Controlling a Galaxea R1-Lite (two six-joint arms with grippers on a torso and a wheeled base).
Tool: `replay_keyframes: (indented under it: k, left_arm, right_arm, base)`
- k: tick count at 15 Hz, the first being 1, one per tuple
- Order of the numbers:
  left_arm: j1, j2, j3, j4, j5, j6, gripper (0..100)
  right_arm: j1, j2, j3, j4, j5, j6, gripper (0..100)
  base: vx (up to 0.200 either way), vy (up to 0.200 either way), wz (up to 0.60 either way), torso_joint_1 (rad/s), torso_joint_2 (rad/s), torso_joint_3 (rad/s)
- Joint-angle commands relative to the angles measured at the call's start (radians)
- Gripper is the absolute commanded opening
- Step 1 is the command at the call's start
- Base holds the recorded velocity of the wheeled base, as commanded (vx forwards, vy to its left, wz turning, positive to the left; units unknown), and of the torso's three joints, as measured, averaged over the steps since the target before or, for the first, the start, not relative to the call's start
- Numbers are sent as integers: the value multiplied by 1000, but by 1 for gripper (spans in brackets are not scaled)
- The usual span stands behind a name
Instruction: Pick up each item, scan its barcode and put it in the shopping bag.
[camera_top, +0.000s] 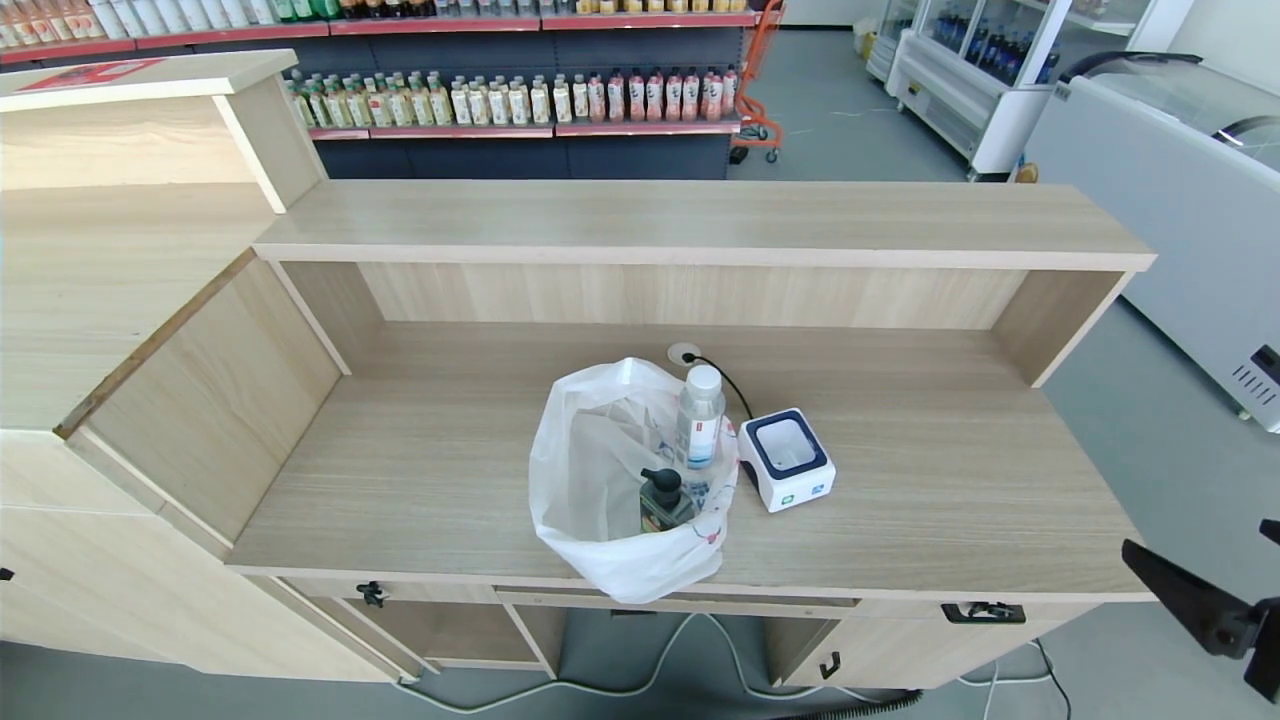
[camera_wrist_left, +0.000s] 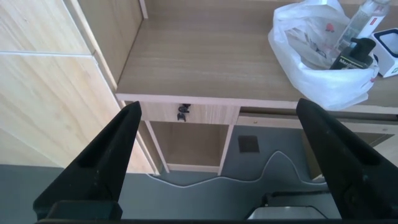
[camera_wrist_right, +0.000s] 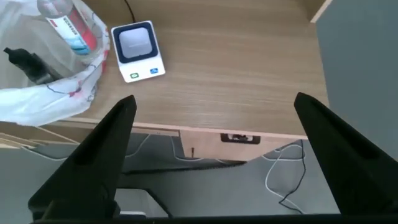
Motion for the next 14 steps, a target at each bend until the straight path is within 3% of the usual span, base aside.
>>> replay_keyframes:
  k: [1,5,9,14]
  left_arm:
    - [0,0,0,0,0,0,100]
    - [0,0,0,0,0,0,100]
    - [0,0,0,0,0,0,100]
    - [0,0,-2,0,0,0,100]
  right_arm:
    - [-150,-211,214,-40,76,-34,100]
    - [-196,-491,214,233,75,-40,100]
    - [-221,-709,214,408,76,-22,100]
    - [-242,-820,214,423,190,-10,100]
  base:
    - [0,0,0,0,0,0]
    - [0,0,0,0,0,0]
    - [0,0,0,0,0,0]
    - [0,0,0,0,0,0]
